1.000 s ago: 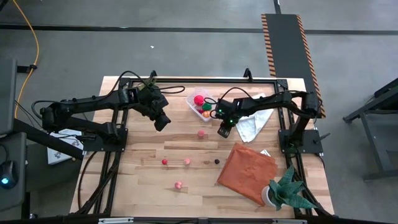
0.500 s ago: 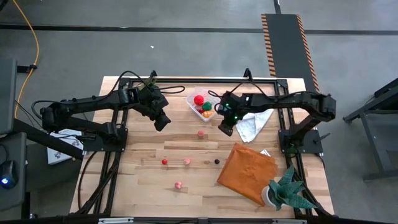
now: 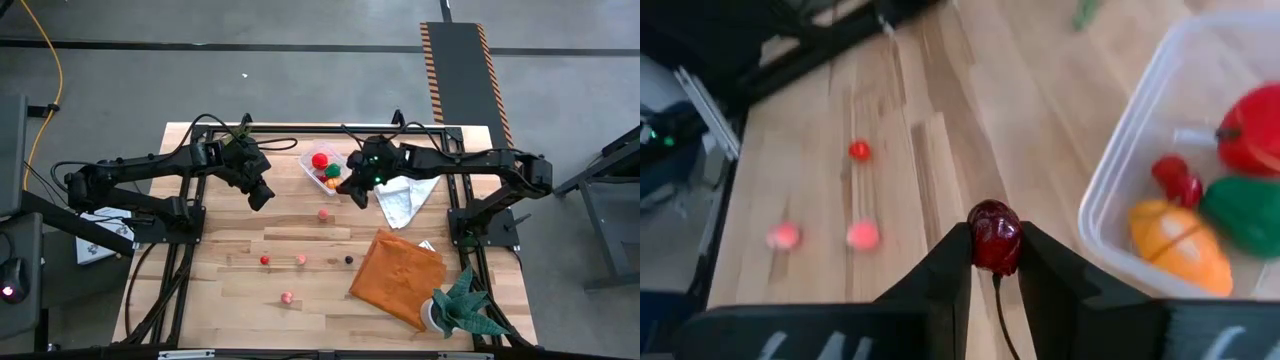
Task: Pick and placing Produce into tupperware
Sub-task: Put the dark red cherry into the transparent bin
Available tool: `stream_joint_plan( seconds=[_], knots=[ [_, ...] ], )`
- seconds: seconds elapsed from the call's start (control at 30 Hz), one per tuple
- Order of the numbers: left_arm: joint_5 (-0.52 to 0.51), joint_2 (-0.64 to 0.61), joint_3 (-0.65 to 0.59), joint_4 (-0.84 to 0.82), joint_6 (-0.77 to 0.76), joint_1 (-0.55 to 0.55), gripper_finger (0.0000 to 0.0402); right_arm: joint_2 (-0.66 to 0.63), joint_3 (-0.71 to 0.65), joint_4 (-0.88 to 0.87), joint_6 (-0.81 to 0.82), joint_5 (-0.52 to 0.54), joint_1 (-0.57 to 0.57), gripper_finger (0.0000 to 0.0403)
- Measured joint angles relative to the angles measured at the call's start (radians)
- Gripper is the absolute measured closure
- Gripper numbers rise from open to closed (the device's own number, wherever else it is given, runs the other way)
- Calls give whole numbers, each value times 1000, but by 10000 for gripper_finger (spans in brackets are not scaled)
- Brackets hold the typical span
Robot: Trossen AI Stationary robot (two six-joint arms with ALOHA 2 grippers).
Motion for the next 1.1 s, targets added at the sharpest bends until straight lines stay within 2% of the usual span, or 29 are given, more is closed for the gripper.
stream_joint_plan(
  seconds=[0.3, 0.6, 0.73, 0.97, 1.1],
  knots=[
    [0, 0, 0, 0, 0, 0, 401, 0, 0, 142, 28, 50, -31, 345],
    [0, 0, 0, 0, 0, 0, 401, 12, 26, 155, 45, 49, -102, 345],
    [0, 0, 0, 0, 0, 0, 401, 56, 104, 78, -6, 48, -107, 345],
    [0, 0, 0, 0, 0, 0, 401, 196, 278, -174, -80, 57, -120, 345],
    [0, 0, 0, 0, 0, 0, 401, 253, 331, -224, -81, 57, -138, 345]
  ],
)
